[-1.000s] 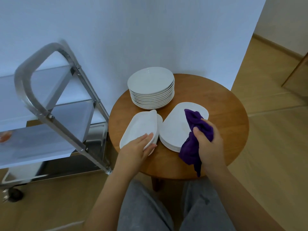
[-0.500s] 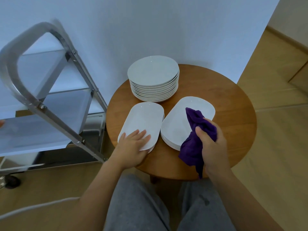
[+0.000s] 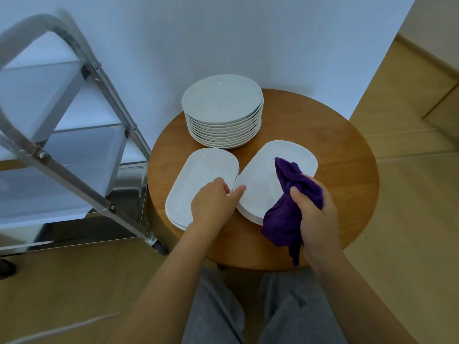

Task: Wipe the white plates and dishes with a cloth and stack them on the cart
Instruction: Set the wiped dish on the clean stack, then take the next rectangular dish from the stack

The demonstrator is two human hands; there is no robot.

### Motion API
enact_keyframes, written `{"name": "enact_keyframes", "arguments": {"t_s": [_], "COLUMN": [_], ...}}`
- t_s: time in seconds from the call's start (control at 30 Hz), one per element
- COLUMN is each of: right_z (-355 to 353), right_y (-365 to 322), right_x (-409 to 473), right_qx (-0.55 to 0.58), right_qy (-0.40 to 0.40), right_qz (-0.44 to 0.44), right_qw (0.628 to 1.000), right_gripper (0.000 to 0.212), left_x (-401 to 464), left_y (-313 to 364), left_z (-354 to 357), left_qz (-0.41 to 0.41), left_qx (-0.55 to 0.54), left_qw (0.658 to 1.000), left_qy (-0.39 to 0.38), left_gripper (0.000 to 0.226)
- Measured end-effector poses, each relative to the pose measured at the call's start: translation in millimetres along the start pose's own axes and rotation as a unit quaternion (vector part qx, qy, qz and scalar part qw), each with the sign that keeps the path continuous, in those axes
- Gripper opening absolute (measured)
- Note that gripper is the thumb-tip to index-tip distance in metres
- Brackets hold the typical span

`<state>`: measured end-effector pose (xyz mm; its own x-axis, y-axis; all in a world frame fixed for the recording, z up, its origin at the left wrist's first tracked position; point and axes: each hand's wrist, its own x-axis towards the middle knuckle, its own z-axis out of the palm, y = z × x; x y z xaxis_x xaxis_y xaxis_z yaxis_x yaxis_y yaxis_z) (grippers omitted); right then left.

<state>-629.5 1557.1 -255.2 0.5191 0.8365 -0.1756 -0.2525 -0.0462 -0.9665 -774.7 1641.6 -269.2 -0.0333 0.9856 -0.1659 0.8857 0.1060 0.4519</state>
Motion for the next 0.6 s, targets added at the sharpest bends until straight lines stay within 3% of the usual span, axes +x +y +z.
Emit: {"name": "enact_keyframes", "arguments": {"t_s": [0.1, 0.3, 0.37, 0.43, 0.5, 0.6], "right_z": [-4.5, -19.5, -24.7, -29.6, -34.9, -42.9], "right_y": [0.2, -5.6, -7.8, -9.9, -11.4, -12.8], "right_x": [1.1, 1.6, 1.4, 1.0, 0.9, 0.7], "right_qx": [-0.004, 0.031, 0.047, 0.064, 0.075, 0.100], "right_qy": [0.008, 0.039, 0.051, 0.058, 0.068, 0.068], "right_qz": [0.002, 0.017, 0.023, 0.030, 0.033, 0.029], "right_qw": [1.000, 0.999, 0.997, 0.996, 0.994, 0.992], "right_gripper": [0.027, 0.027, 0.025, 0.025, 0.024, 0.022], "left_x": [4.5, 11.3, 10.1, 5.1, -1.9, -11.4], "left_y": [11.6, 15.9, 15.1, 15.0, 18.5, 29.4], "left_z": [5.3, -1.2, -4.1, -7.1, -9.7, -10.8], "left_qz": [-0.004, -0.030, -0.030, -0.037, -0.073, -0.184], "left_qx": [0.051, 0.053, 0.008, -0.102, -0.276, -0.508], "left_qw": [0.997, 0.995, 0.996, 0.992, 0.957, 0.840], "left_qy": [-0.054, -0.078, -0.083, -0.063, -0.042, -0.049], "left_gripper": [0.039, 0.033, 0.028, 0.025, 0.022, 0.007]}}
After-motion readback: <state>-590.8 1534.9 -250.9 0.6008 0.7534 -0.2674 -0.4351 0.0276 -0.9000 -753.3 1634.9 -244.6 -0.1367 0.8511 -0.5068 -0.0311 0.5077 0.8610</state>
